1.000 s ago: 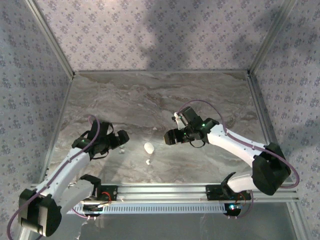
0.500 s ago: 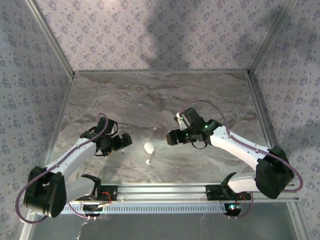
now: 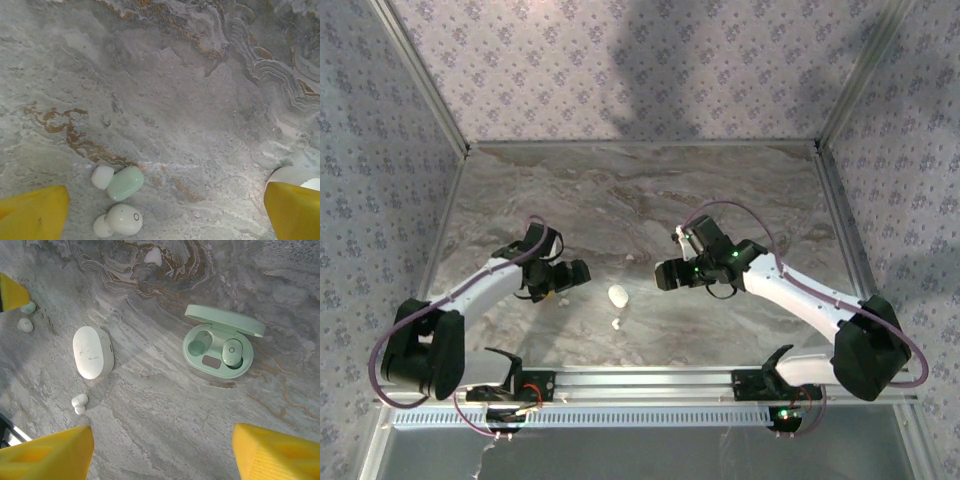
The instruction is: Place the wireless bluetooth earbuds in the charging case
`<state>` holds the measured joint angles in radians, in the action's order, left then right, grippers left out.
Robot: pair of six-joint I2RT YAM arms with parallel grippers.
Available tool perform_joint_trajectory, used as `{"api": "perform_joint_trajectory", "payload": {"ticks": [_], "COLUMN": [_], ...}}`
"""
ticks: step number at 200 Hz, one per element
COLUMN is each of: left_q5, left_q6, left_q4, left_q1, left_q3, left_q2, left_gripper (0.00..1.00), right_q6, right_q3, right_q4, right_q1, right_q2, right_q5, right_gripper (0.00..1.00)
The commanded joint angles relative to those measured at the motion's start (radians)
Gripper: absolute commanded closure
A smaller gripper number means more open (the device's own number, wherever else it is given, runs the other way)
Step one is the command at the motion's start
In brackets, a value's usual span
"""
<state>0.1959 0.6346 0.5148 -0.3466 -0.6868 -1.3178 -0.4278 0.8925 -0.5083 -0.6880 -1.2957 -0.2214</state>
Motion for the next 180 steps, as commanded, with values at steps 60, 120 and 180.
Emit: {"api": "perform_joint_trajectory", "payload": {"ticks": [60,120,180], "left_q5": [0.038,0.043,0.045], "left_q6": [-0.019,-0.012,-0.006], "left_q4": [-0.022,-0.03,-0.041], "left_q1": [-0.04,-0.069,-0.087], "left_q3": [-0.051,-0.072,-0.077], "left_q2": [-0.077,-0.099,-0.124], "left_gripper": [0.0,0.0,0.0], "right_q6": [0.023,0.026,0.026], "right_q3": [-0.022,-0.03,-0.043], "right_q4": [-0.035,-0.035,-0.037], "right_q1": [0.024,0.033,0.043], "right_q2": [0.034,0.041,0.057], "right_q5": [0.008,0.004,-0.003], "right_gripper": [0.25,0.25,0.25]}}
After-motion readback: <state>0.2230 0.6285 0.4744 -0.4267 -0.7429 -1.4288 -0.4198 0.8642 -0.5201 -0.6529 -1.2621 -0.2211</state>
